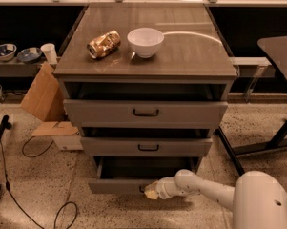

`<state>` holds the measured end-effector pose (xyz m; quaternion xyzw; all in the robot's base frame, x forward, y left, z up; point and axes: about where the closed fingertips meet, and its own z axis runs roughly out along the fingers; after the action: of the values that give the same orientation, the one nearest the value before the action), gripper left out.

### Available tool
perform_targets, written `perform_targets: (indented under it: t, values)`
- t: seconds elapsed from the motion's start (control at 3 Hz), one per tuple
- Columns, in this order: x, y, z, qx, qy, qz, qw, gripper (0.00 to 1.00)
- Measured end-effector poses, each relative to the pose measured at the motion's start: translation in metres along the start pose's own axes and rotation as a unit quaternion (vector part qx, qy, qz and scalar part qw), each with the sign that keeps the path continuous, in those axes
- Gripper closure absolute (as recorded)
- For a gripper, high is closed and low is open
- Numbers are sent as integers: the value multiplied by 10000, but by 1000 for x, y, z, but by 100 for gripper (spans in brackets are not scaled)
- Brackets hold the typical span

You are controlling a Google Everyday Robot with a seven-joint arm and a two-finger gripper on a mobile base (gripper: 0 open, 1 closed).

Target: Open bottom drawer

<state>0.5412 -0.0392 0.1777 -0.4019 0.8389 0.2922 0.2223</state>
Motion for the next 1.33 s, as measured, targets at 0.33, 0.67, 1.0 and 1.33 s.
perform_targets:
  t: [0.33,0.67,1.0,1.33]
  values:
    - [9,5,0,-29,69,114,9999,100]
    - [7,7,0,-29,70,116,9999,100]
    - [12,7,0,-21,100,189,9998,100]
    - [9,10,0,-20,101,189,9998,100]
